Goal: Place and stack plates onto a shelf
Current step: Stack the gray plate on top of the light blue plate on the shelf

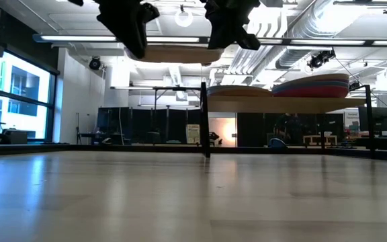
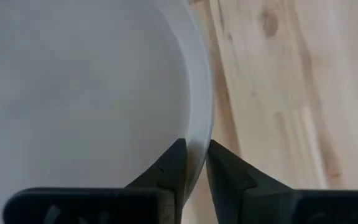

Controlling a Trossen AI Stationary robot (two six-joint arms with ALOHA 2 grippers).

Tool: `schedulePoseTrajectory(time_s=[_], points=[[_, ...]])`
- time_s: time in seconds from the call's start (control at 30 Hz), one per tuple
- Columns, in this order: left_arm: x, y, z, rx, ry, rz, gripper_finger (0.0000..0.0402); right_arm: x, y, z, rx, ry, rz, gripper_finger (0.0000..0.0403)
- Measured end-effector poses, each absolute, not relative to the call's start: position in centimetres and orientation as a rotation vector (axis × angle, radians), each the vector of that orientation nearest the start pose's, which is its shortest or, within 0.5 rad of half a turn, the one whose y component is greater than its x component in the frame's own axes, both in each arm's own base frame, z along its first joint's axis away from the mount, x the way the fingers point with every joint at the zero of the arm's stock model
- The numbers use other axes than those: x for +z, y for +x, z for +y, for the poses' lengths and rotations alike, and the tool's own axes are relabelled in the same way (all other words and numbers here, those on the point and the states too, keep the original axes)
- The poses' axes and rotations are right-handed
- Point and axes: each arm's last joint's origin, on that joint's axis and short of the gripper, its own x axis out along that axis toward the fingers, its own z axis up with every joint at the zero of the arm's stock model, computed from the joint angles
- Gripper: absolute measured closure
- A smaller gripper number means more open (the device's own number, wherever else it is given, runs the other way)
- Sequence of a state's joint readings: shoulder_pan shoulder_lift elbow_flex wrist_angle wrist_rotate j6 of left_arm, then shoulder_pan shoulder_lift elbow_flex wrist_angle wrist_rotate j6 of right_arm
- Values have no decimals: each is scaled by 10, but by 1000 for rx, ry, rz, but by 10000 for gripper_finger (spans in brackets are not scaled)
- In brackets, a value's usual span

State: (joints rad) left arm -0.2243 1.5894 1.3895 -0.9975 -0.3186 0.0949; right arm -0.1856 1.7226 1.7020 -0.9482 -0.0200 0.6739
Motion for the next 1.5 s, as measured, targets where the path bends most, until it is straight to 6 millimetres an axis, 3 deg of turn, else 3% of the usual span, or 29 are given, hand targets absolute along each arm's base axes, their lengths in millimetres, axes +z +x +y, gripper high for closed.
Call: schedulePoseTrajectory(time_s=[0.13, 0.4, 0.93, 1.27, 1.5], points=[[286, 308, -53, 34, 291, 1187, 317, 340, 355, -66, -472, 721, 880, 403], [289, 310, -52, 68, 234, 1161, 261, 339, 353, -72, -495, 731, 879, 403], [324, 314, -63, 141, 291, 1032, 254, 338, 343, -90, -542, 725, 924, 402], [330, 308, -62, 239, 273, 1047, 254, 373, 303, -128, -619, 733, 893, 402], [329, 308, -62, 291, 230, 1036, 254, 383, 275, -167, -679, 756, 908, 403]])
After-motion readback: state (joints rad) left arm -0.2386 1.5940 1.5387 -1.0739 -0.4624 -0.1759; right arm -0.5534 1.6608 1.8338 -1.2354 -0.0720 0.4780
